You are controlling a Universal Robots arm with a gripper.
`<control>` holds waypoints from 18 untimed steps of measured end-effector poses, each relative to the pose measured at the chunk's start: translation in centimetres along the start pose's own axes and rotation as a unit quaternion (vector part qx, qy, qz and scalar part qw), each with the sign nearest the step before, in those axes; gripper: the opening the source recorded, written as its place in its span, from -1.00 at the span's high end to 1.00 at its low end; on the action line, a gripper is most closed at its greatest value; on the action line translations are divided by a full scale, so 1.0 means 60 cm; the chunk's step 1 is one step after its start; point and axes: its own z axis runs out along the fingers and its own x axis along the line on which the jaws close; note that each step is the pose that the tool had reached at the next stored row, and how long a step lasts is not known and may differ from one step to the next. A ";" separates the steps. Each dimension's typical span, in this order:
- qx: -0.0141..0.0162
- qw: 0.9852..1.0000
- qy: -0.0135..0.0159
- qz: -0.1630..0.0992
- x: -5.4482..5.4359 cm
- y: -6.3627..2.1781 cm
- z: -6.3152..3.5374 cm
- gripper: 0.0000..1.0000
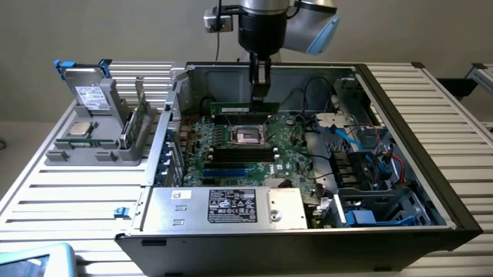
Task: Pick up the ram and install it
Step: 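Insert the ram into the slot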
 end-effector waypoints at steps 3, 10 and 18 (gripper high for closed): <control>0.000 1.000 0.000 0.000 -0.001 0.000 0.009 0.73; 0.000 1.000 0.006 0.001 -0.002 0.000 0.025 0.73; 0.000 1.000 0.013 0.001 -0.003 0.000 0.044 0.73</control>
